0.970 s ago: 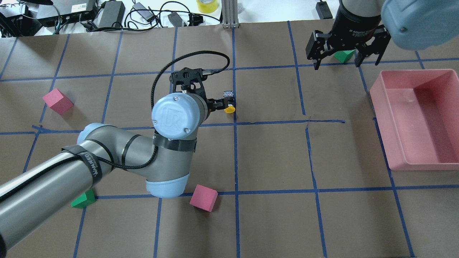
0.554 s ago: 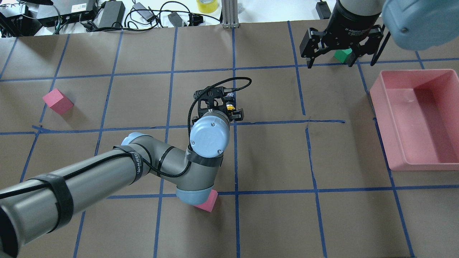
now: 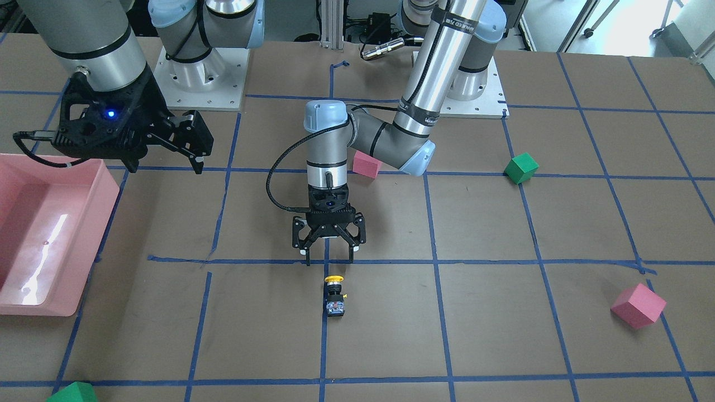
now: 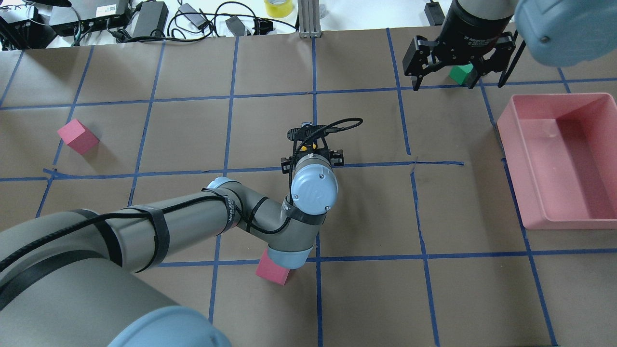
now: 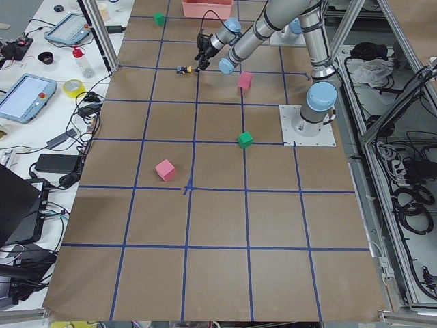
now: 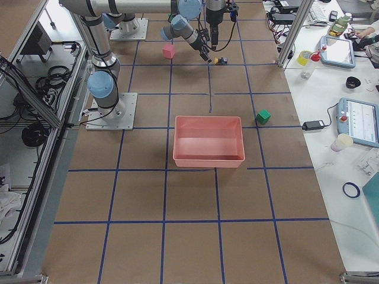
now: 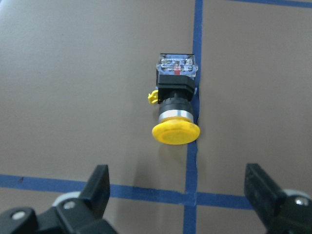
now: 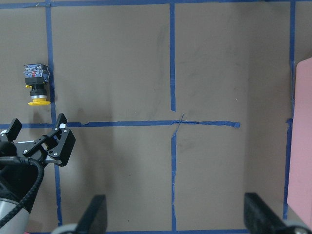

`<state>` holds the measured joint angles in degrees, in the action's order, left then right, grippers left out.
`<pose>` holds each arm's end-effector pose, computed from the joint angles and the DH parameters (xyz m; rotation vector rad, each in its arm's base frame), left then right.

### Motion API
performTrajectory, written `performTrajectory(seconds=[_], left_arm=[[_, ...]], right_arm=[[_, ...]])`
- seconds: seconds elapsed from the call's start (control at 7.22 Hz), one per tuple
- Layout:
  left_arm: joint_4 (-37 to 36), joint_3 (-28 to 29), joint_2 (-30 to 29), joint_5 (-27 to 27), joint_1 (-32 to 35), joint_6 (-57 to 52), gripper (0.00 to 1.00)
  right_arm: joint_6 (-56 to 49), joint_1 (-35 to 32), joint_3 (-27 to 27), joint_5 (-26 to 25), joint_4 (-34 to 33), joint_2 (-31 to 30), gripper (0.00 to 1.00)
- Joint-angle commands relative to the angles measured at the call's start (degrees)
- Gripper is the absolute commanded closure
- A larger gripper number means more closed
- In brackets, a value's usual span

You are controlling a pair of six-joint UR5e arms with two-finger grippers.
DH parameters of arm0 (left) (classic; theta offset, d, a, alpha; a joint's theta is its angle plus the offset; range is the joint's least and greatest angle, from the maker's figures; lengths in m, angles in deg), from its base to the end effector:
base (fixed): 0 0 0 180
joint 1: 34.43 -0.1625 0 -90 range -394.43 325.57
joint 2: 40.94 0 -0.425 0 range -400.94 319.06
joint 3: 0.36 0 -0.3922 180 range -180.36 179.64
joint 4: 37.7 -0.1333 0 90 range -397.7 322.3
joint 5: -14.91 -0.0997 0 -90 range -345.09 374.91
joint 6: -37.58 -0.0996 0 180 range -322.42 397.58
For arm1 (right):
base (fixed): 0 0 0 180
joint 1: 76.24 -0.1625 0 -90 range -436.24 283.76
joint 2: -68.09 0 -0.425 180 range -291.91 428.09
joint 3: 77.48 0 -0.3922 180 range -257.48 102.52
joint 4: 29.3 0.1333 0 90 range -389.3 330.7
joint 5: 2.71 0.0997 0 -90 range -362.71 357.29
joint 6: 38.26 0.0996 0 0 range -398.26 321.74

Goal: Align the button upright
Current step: 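Lower the left gripper over the lying button and close on its body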

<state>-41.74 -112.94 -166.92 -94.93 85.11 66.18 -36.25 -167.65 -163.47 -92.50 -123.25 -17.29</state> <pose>-0.3774 -0.4641 0.1534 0.1405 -2.9442 1.0729 0.1467 -0.5283 0.4883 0.0162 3.1348 -0.0912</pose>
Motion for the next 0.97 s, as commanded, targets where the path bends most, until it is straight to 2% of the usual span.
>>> performTrajectory(seconds=[0.0, 0.28, 0.55, 0.83], left_arm=[[-5.08, 0.78, -3.21, -0.03, 0.08, -2.32, 0.07], [-7.90, 1.39, -4.71, -0.03, -0.01, -6.17, 0.07], [-9.66, 1.39, -5.51, -2.38, -0.36, -6.36, 0.11], [-10.63, 1.31, -5.69, -2.31, -1.32, -6.98, 0.13]], right_arm=[[0.01, 0.00, -0.41, 0.06, 0.09, 0.12, 0.00], [-0.08, 0.00, -0.50, -0.12, 0.00, 0.12, 0.00], [-0.08, 0.00, -0.41, -0.21, -0.26, 0.21, 0.00], [0.00, 0.00, -0.32, -0.21, -0.09, 0.21, 0.00]])
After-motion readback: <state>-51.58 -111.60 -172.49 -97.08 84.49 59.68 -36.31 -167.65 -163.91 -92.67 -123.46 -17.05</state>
